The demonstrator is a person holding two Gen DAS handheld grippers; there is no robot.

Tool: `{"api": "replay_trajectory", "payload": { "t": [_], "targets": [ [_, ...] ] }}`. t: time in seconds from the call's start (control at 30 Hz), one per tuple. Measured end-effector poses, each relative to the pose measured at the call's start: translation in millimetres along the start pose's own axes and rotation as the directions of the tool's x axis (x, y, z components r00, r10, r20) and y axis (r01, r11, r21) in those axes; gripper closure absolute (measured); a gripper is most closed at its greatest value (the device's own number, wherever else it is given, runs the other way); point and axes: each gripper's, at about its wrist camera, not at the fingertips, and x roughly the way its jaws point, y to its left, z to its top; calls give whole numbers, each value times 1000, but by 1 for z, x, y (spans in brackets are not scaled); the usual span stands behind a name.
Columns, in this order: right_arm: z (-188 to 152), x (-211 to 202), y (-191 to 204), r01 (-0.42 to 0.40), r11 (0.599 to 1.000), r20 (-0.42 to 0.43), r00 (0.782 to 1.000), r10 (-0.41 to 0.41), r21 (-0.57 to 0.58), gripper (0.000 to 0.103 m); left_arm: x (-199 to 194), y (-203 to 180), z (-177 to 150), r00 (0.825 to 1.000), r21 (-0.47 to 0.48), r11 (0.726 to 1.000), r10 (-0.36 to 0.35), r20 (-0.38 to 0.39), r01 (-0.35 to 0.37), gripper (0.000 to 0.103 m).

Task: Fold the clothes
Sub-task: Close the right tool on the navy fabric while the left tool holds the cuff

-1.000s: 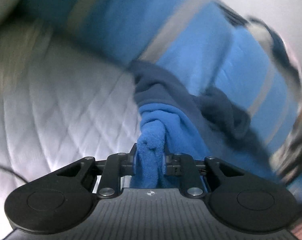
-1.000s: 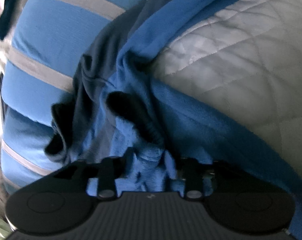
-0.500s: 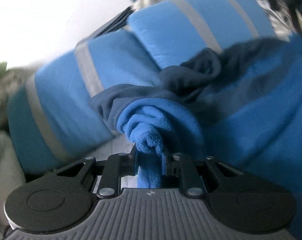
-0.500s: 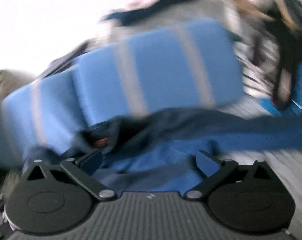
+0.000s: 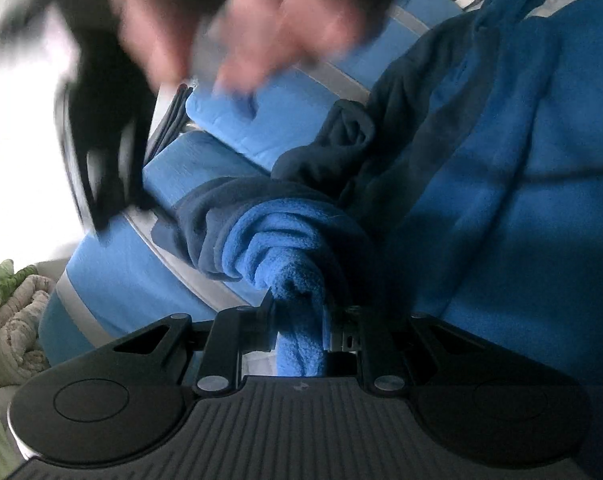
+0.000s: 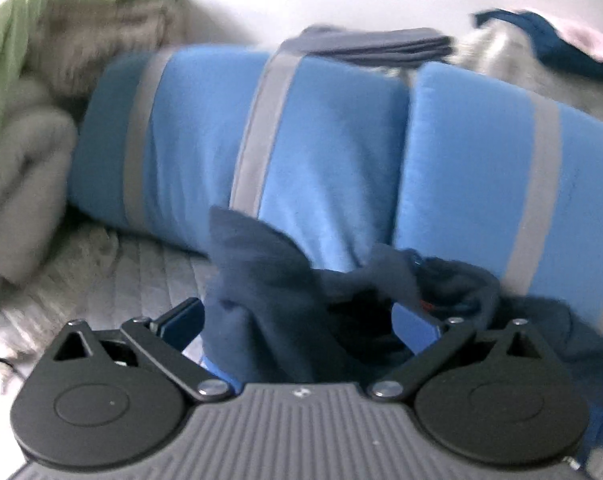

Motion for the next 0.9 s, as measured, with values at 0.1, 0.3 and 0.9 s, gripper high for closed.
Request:
{"api": "replay_trajectory", "payload": {
  "t": [0.1, 0.3, 0.9],
  "targets": [
    [9, 34, 32, 58, 996, -64, 996, -62, -64, 0, -1, -5, -2, 999, 69, 997, 28, 23, -29, 83],
    [30, 78, 10, -15, 990, -112, 993, 31, 139, 84, 0, 23, -23, 1000, -98, 995, 27, -6, -27, 85],
    [46, 105, -31, -145, 945, -106, 977, 183, 292, 85, 22, 128, -80, 950, -901, 342, -252, 184, 265, 51]
  ]
}}
